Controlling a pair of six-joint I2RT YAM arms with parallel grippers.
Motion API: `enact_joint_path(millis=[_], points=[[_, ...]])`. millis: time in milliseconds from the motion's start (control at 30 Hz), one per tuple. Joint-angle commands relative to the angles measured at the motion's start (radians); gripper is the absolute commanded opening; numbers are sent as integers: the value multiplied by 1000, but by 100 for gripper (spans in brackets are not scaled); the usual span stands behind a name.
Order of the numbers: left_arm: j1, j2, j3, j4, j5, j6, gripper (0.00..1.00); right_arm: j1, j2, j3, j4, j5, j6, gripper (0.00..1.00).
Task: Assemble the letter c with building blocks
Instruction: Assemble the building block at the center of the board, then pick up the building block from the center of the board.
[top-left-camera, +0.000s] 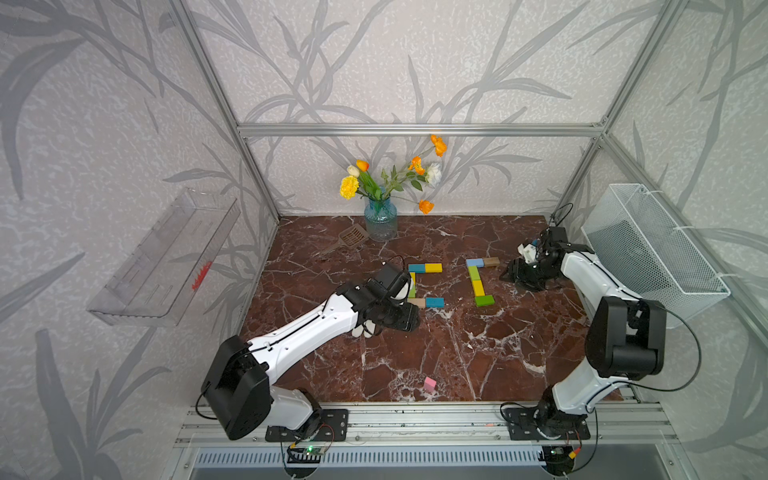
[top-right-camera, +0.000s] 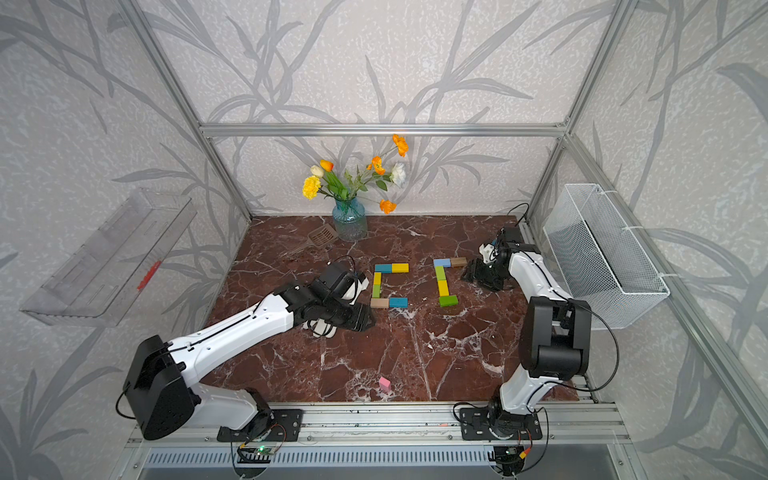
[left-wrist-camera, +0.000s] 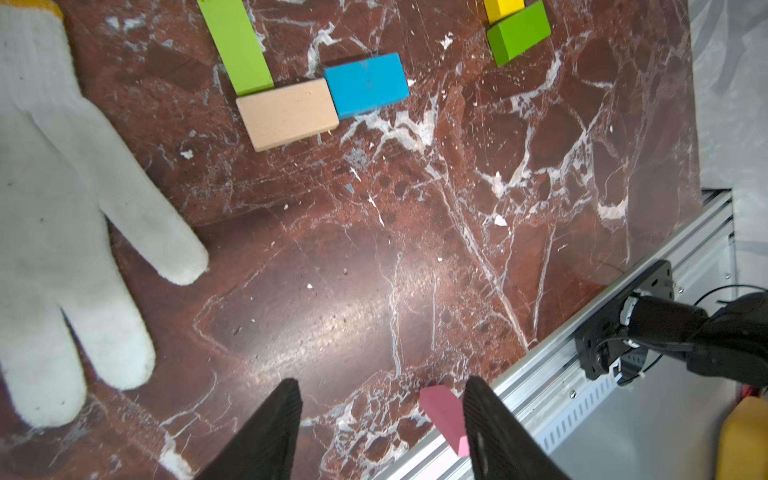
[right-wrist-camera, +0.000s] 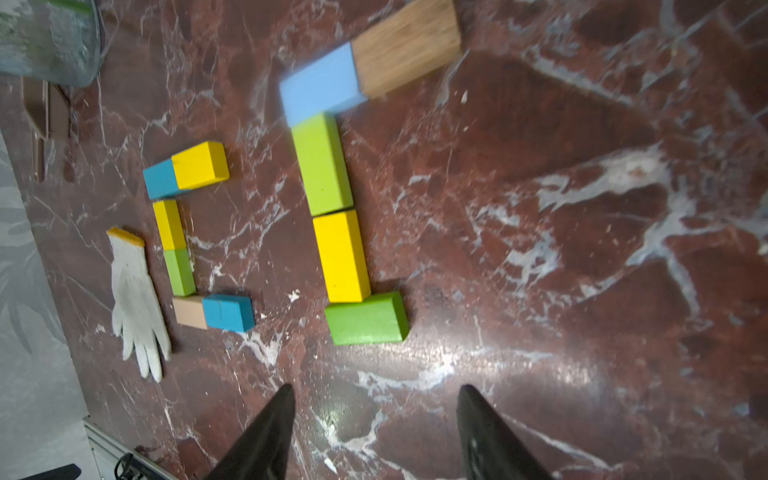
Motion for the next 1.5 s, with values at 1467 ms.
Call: enact_joint_path(millis=[1467], points=[[-419, 211, 100, -160, -47, -327, 66, 109, -225, -84, -255, 38, 22, 78]])
